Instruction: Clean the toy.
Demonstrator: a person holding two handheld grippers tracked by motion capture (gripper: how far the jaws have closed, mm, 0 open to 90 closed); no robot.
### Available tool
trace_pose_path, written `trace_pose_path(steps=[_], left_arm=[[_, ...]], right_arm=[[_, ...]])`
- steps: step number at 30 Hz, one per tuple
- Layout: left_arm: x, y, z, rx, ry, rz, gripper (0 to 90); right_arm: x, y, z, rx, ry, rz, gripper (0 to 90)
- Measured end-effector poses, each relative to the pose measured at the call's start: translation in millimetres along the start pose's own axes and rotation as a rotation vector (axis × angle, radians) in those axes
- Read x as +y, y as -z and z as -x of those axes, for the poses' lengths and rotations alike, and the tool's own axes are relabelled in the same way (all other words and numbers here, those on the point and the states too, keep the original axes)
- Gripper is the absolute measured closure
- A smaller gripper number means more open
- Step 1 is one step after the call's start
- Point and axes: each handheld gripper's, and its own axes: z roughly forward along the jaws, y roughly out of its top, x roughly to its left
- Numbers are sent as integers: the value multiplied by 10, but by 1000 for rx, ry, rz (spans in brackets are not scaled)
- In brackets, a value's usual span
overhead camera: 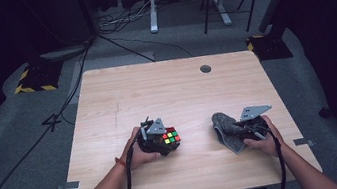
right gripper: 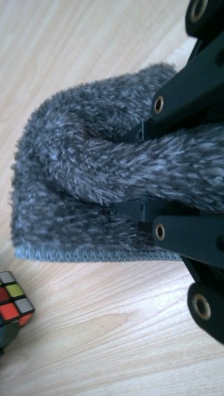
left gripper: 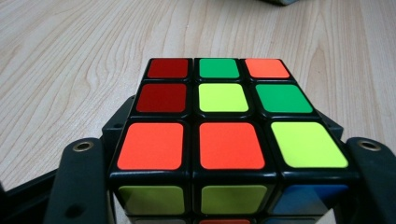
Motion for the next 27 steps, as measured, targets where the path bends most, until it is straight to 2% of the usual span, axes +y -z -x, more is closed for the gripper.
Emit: trace_pose_path(steps=[4,7,13,15,17,20,22,27], left_arm=[[-38,-31,-3,18,5,-42,313],[-50,-33,2,20,10,-41,309],[-42,-22,12,24,3,-43,271],[-36,-11,17,24,1,-41,257],[-34,8,17,47,5,-40,206],[-30,47,21,59,4,-33,160],[-16,76,36,81,-17,-43,157],[11,157,67,119,-37,-25,158]], right_arm=[[-17,-45,-12,2,3,-21,708],[-27,-48,-8,6,-9,-22,696],[-24,-40,-11,-1,-2,-21,636],[-19,-34,-14,3,-7,-21,576],[-13,-32,-18,6,-5,-26,517],[10,-21,-22,0,-1,-25,451],[24,-10,-36,-11,10,-25,386],[68,15,-51,-36,13,-33,272]])
